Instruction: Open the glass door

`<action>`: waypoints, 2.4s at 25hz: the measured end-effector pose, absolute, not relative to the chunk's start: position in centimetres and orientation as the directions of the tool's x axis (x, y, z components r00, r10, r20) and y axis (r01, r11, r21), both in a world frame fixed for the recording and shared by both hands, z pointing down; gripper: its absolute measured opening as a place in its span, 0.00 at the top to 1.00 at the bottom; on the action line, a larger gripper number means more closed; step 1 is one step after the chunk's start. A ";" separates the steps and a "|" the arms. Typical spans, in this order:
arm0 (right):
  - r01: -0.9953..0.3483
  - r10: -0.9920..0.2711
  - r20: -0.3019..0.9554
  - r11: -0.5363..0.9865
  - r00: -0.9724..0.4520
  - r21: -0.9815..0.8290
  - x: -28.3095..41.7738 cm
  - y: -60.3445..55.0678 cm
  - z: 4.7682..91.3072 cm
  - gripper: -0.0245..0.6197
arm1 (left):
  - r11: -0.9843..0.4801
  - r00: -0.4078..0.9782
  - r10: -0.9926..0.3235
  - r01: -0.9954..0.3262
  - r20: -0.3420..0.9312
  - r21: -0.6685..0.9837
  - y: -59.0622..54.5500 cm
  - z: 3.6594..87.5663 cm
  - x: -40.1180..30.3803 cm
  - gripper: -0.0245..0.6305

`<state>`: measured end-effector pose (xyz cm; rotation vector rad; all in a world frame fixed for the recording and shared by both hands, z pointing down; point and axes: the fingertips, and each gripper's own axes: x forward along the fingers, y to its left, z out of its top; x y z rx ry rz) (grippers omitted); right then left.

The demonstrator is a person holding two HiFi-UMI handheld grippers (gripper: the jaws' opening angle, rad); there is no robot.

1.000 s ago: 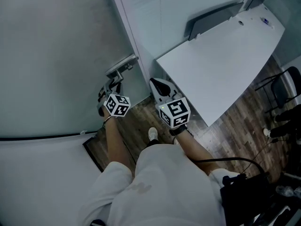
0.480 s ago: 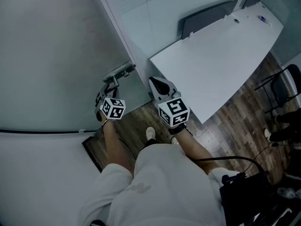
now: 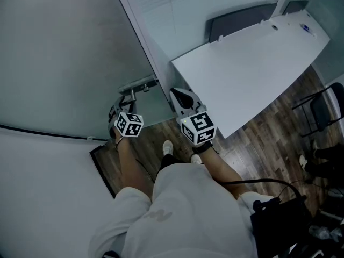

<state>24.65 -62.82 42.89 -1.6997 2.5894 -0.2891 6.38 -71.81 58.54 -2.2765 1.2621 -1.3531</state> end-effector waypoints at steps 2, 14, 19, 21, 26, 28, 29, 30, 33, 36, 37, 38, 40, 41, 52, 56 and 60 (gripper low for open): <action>-0.901 -0.907 0.075 0.398 -0.415 -0.172 24.7 -61.7 43.0 0.96 | -0.603 0.200 -0.761 -0.569 0.617 -0.560 -70.5 58.5 6.2 0.70; -0.858 -0.865 0.063 0.480 -0.498 -0.183 25.5 -55.0 43.5 0.96 | -0.552 0.115 -0.780 -0.589 0.615 -0.591 -60.9 58.4 4.9 0.66; -0.826 -0.837 0.038 0.531 -0.546 -0.190 24.6 -52.7 42.9 0.96 | -0.548 0.091 -0.778 -0.583 0.622 -0.600 -56.2 58.3 3.6 0.65; -0.818 -0.830 0.027 0.543 -0.557 -0.191 24.5 -52.0 42.4 0.96 | -0.554 0.087 -0.773 -0.575 0.629 -0.602 -54.5 58.4 3.4 0.65; -0.783 -0.796 -0.003 0.596 -0.605 -0.178 23.3 -50.7 41.2 0.96 | -0.557 0.091 -0.777 -0.562 0.623 -0.612 -50.7 58.4 2.3 0.64; -0.768 -0.780 -0.006 0.617 -0.625 -0.173 22.5 -50.2 41.0 0.96 | -0.560 0.097 -0.777 -0.557 0.621 -0.613 -49.1 58.5 1.7 0.64; -0.760 -0.772 -0.007 0.627 -0.636 -0.171 22.1 -49.9 40.9 0.96 | -0.563 0.098 -0.776 -0.553 0.623 -0.614 -48.4 58.5 1.4 0.64; -0.751 -0.763 -0.008 0.638 -0.647 -0.171 21.8 -49.8 40.8 0.96 | -0.567 0.098 -0.774 -0.548 0.626 -0.615 -47.9 58.4 1.2 0.64; -0.720 -0.734 -0.014 0.670 -0.679 -0.179 20.7 -49.8 39.6 0.96 | -0.578 0.088 -0.769 -0.519 0.633 -0.630 -47.0 57.5 0.9 0.64; -0.695 -0.709 -0.014 0.695 -0.705 -0.182 19.1 -49.2 38.6 0.96 | -0.591 0.064 -0.765 -0.468 0.641 -0.658 -46.1 56.5 0.6 0.65; -0.689 -0.702 -0.013 0.702 -0.712 -0.182 18.3 -48.6 38.7 0.96 | -0.591 0.056 -0.766 -0.453 0.641 -0.667 -45.5 56.5 0.2 0.65; -0.682 -0.694 -0.012 0.709 -0.720 -0.180 17.3 -47.7 39.0 0.96 | -0.589 0.049 -0.769 -0.442 0.637 -0.677 -44.6 56.7 -0.3 0.65; -0.668 -0.679 -0.008 0.724 -0.734 -0.174 15.1 -45.2 39.9 0.96 | -0.579 0.041 -0.778 -0.431 0.627 -0.692 -42.4 57.6 -1.6 0.65; -0.664 -0.674 -0.006 0.728 -0.738 -0.173 14.1 -44.0 40.3 0.96 | -0.577 0.038 -0.781 -0.429 0.624 -0.695 -41.4 58.0 -2.3 0.65; -0.648 -0.654 0.017 0.746 -0.757 -0.157 10.0 -35.8 41.0 0.96 | -0.565 0.069 -0.781 -0.499 0.620 -0.656 -33.1 58.7 -6.6 0.65; -0.603 -0.607 0.015 0.786 -0.794 -0.137 6.2 -33.4 40.4 0.96 | -0.514 0.106 -0.811 -0.597 0.575 -0.616 -30.7 58.3 -8.2 0.65; -0.528 -0.528 0.034 0.844 -0.849 -0.094 2.5 -30.8 41.3 0.96 | -0.486 0.135 -0.829 -0.654 0.542 -0.579 -28.4 59.0 -9.6 0.65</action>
